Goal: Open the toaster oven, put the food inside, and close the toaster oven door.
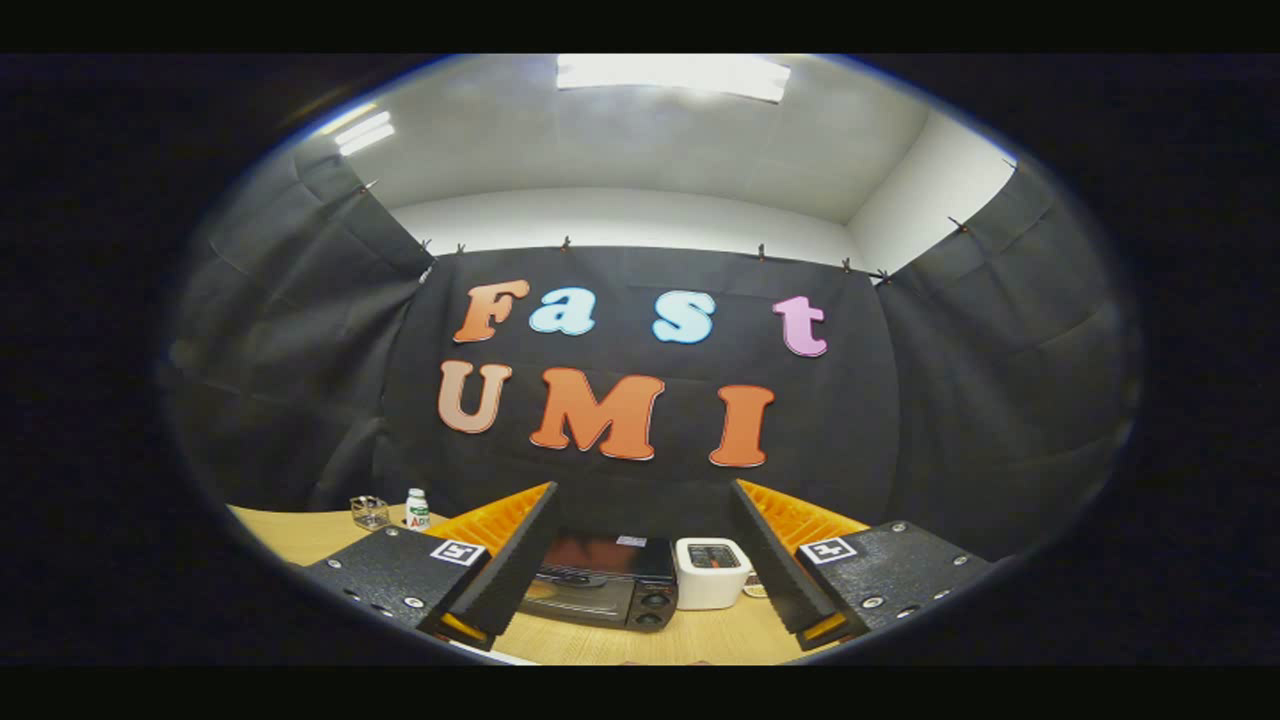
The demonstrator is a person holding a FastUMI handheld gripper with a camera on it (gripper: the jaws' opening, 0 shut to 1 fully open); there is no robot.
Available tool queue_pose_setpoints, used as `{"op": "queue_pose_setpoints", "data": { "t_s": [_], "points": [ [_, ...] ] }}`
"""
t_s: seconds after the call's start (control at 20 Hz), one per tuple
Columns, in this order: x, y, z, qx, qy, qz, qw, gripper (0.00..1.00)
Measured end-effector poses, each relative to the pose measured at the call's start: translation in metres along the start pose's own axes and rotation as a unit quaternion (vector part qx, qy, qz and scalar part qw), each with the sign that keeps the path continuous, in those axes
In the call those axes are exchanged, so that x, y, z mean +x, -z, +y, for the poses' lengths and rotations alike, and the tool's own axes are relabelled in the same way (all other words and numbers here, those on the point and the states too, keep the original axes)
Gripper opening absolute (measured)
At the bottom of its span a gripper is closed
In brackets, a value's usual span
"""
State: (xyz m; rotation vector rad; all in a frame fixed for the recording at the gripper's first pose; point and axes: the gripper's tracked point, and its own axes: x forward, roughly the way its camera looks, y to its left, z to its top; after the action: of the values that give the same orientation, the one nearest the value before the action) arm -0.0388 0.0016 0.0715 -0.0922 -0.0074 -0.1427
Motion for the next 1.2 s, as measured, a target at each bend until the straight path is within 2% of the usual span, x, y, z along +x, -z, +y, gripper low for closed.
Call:
{"op": "queue_pose_setpoints", "data": {
  "t_s": [0.25,0.45,0.7,1.2],
  "points": [
    [-0.001,-0.003,-0.012,0.014,0.006,-0.006,1.0,0.98],
    [0.001,0.011,-0.016,0.017,0.008,0.005,1.0,0.98],
    [0.006,0.027,-0.015,0.021,0.01,0.022,0.999,0.98],
    [0.009,0.029,-0.009,0.024,0.008,0.02,0.999,0.98]
  ]
}}
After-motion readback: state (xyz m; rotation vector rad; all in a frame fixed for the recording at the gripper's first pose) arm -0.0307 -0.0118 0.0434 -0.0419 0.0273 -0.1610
